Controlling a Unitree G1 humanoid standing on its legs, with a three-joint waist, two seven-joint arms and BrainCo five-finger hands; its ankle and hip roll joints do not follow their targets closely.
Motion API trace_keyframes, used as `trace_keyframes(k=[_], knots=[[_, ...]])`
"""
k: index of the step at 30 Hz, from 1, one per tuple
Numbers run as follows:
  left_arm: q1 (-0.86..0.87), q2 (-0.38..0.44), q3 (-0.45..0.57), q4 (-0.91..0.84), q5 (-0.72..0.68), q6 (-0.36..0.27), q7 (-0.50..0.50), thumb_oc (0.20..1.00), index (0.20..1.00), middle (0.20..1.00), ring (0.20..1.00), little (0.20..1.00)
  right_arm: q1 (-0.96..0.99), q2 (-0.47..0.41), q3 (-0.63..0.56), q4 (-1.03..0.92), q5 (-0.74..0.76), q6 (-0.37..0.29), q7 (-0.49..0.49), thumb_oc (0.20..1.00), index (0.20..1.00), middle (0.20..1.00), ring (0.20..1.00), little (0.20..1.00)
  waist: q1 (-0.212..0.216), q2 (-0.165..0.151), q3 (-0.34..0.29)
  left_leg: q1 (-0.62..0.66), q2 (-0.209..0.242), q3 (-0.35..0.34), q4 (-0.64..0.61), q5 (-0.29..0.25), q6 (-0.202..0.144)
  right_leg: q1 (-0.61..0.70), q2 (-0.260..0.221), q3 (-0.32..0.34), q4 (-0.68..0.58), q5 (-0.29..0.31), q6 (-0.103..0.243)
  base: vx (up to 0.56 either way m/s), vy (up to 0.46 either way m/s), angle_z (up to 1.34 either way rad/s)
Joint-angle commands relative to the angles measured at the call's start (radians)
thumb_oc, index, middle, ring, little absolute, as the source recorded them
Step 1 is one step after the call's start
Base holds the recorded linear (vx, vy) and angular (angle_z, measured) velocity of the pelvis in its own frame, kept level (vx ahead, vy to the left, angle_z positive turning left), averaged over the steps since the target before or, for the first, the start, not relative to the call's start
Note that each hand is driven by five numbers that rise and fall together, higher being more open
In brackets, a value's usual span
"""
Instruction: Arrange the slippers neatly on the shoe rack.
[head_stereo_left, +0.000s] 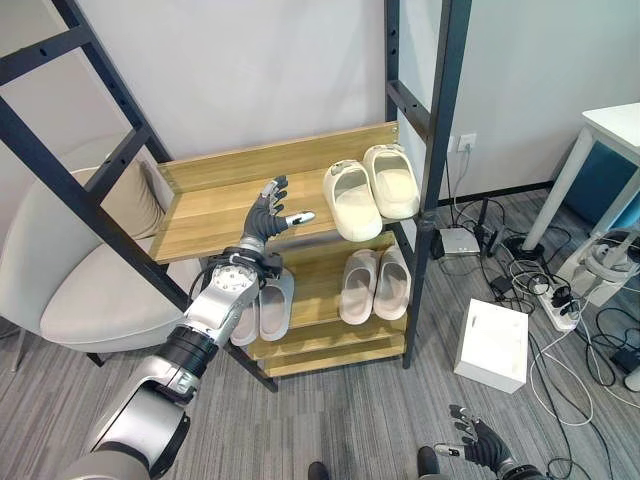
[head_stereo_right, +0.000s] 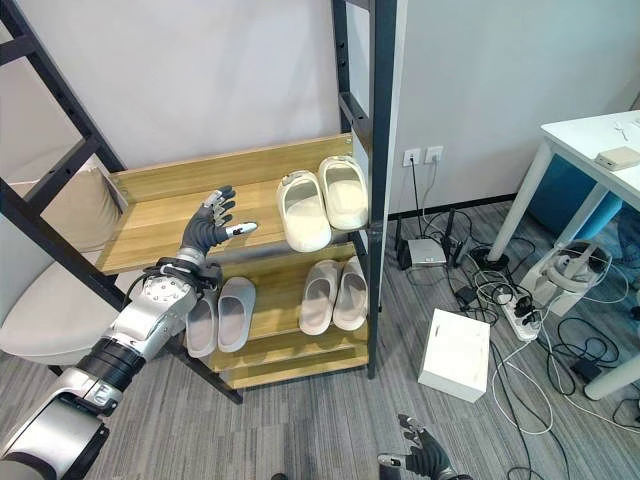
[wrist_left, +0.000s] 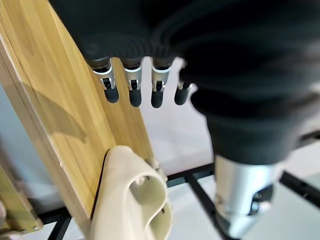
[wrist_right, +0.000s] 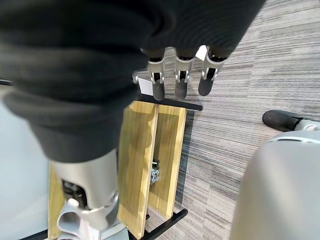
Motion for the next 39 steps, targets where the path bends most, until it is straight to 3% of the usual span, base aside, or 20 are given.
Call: trace_keyframes(k=[1, 6, 17, 23, 33, 39], knots=[[-0.189, 0.017, 0.033, 0.075, 0.026, -0.025, 0.011, 1.000, 1.000, 1.000, 1.000, 1.000, -0.038, -0.003, -0.006, -0.073, -0.011, -0.025, 0.002, 1.000, 1.000, 1.000, 1.000, 1.000, 0.000, -0.042, 0.070, 0.067, -0.009, -0.007, 0.001, -0.107, -0.019, 0.027, -0.036, -0.017, 0.011, -0.070, 0.067, -0.01, 0.011, -0.06], [-0.229, -0.033, 0.046, 0.249, 0.095, 0.008, 0.028, 1.000, 1.000, 1.000, 1.000, 1.000, -0.051, -0.011, -0.003, -0.075, -0.015, -0.028, -0.002, 1.000, 1.000, 1.000, 1.000, 1.000, -0.021, -0.036, 0.101, 0.062, -0.010, 0.002, 0.001, -0.105, -0.018, 0.007, -0.034, -0.001, 0.016, -0.068, 0.065, -0.03, 0.018, -0.09], [-0.307, -0.103, 0.055, 0.385, 0.080, 0.015, 0.041, 1.000, 1.000, 1.000, 1.000, 1.000, -0.072, -0.026, 0.007, -0.078, -0.003, -0.044, -0.007, 1.000, 1.000, 1.000, 1.000, 1.000, -0.039, -0.045, 0.152, 0.046, -0.006, 0.002, 0.001, -0.098, -0.017, -0.025, -0.032, 0.011, 0.024, -0.062, 0.063, -0.01, 0.001, -0.01], [-0.447, -0.122, 0.032, 0.520, 0.142, 0.025, 0.069, 1.000, 1.000, 1.000, 1.000, 1.000, -0.100, -0.043, 0.022, -0.076, 0.006, -0.060, -0.016, 1.000, 1.000, 1.000, 1.000, 1.000, -0.053, -0.058, 0.197, 0.026, -0.006, 0.009, 0.002, -0.090, -0.015, -0.068, -0.030, 0.031, 0.041, -0.055, 0.062, -0.05, 0.002, -0.07], [-0.635, -0.046, -0.034, 0.639, 0.362, 0.040, 0.196, 1.000, 1.000, 1.000, 1.000, 1.000, -0.143, -0.063, 0.045, -0.075, 0.027, -0.114, -0.047, 1.000, 1.000, 1.000, 1.000, 1.000, -0.072, -0.089, 0.269, -0.028, 0.005, 0.022, 0.010, -0.076, -0.016, -0.145, -0.026, 0.051, 0.063, -0.039, 0.062, -0.06, -0.014, -0.09], [-0.690, 0.015, -0.058, 0.652, 0.418, 0.039, 0.234, 1.000, 1.000, 1.000, 1.000, 1.000, -0.144, -0.072, 0.048, -0.080, 0.030, -0.134, -0.060, 1.000, 1.000, 1.000, 1.000, 1.000, -0.078, -0.099, 0.285, -0.052, 0.011, 0.024, 0.010, -0.069, -0.020, -0.171, -0.024, 0.051, 0.064, -0.032, 0.064, -0.03, -0.016, -0.06]])
